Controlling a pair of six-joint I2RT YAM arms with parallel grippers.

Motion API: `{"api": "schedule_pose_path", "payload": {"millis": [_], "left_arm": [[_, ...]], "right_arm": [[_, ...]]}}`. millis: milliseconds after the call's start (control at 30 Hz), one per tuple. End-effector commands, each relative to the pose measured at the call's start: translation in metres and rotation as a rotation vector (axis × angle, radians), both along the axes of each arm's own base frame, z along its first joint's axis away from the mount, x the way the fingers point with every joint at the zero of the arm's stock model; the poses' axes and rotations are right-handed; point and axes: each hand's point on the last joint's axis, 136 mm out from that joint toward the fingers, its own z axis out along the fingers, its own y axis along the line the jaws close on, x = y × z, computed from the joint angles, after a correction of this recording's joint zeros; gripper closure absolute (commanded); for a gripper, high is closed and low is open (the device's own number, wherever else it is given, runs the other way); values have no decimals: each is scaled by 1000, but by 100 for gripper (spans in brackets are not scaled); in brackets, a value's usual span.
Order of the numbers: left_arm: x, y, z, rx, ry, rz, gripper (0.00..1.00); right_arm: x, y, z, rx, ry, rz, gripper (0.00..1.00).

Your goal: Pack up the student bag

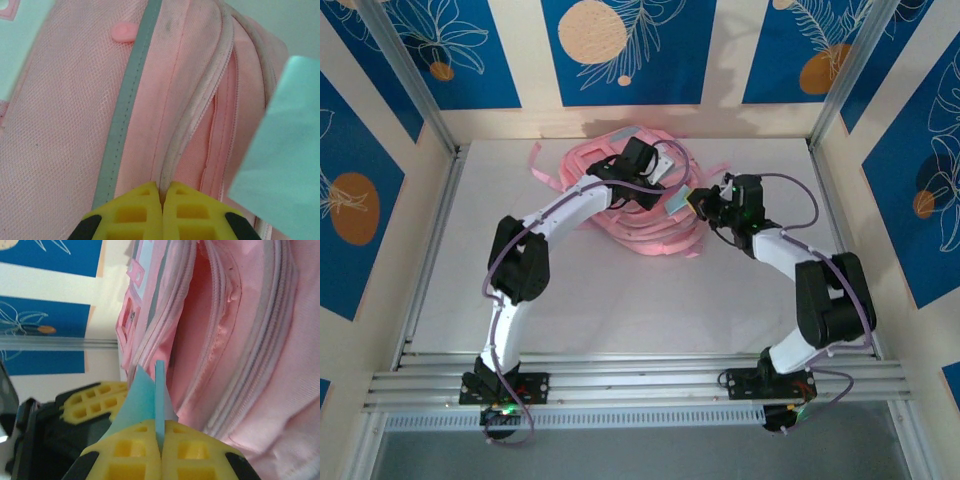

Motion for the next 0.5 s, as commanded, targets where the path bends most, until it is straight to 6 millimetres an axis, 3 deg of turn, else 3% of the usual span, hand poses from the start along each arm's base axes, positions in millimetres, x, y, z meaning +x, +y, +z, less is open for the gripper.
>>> {"api": "schedule_pose_path", "payload": {"millis": [0, 233, 300, 467], "left_arm": [[22, 21, 20, -4, -54, 81, 100], [22, 22, 19, -6, -49, 79, 100], [23, 23, 19, -8, -47, 81, 100], [21, 23, 23, -30, -44, 80, 100]], "right_arm": [[26, 7, 24, 97, -74, -52, 100], [32, 15, 21, 171, -48, -64, 100], [27, 12, 32, 203, -75, -66, 100], [27, 12, 28, 120, -23, -66, 100]]}}
